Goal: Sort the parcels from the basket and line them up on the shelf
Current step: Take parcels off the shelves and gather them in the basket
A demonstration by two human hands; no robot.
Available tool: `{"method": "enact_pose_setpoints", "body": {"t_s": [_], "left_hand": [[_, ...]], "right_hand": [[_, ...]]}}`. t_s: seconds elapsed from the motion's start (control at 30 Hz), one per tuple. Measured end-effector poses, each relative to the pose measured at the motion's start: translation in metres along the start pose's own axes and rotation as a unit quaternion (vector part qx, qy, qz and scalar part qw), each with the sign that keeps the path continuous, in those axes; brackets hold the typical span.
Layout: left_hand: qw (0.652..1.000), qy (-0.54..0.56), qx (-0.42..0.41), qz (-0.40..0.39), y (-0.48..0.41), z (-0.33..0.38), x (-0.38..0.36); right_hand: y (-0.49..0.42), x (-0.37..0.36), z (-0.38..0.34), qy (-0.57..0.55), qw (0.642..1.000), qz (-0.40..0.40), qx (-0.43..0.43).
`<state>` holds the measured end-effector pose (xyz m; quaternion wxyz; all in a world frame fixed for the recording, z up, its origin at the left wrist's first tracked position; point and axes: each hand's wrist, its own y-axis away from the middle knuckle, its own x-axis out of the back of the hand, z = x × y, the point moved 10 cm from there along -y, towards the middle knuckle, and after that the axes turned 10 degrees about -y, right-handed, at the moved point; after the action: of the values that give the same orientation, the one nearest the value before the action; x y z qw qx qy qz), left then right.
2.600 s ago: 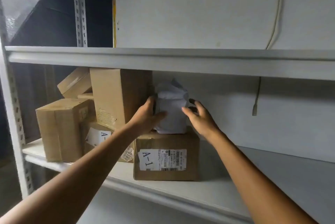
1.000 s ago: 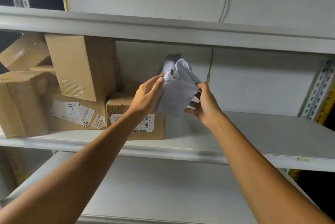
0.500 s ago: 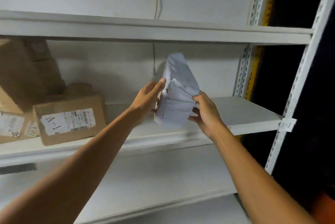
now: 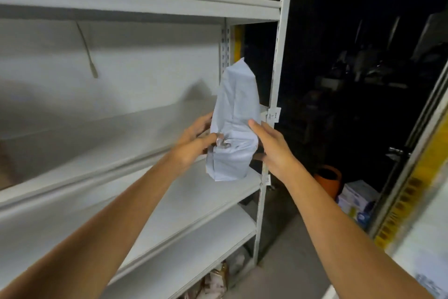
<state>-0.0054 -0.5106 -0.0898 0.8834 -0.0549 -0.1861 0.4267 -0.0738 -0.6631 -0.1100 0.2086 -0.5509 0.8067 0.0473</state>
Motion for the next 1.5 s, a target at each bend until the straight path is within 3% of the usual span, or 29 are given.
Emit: {"method": "enact_pose_setpoints", "body": {"t_s": [0.2, 0.47, 0.67, 0.73, 0.87, 1.13, 1.5], "left_hand": [[0.997, -0.003, -0.023, -0.072, -0.012, -0.013, -0.049], [0.980, 0.015, 0.022, -0.199, -0.006, -0.042, -0.128], [0.960, 0.040, 0.050, -0.274, 0.024, -0.087, -0.213], [0.953, 0.037, 0.064, -0.293, 0.041, -0.108, -0.239], [0.941, 0.002, 0.069, -0.333, 0.080, -0.148, -0.290], [0.881, -0.012, 0.141, -0.452, 0.168, -0.178, -0.379], [0.885, -0.048, 0.216, -0.409, 0.228, -0.284, -0.459]], "right_hand": [[0.017, 0.048, -0.005, 0.014, 0.996, 0.086, -0.011], [0.067, 0.120, 0.018, 0.036, 0.983, 0.178, -0.035], [0.138, 0.147, 0.037, 0.096, 0.987, 0.131, 0.016], [0.166, 0.175, 0.059, 0.106, 0.978, 0.178, -0.002], [0.241, 0.229, 0.095, 0.111, 0.926, 0.355, -0.062], [0.354, 0.282, 0.149, 0.052, 0.887, 0.450, -0.093], [0.403, 0.381, 0.265, -0.022, 0.863, 0.480, -0.154]]}}
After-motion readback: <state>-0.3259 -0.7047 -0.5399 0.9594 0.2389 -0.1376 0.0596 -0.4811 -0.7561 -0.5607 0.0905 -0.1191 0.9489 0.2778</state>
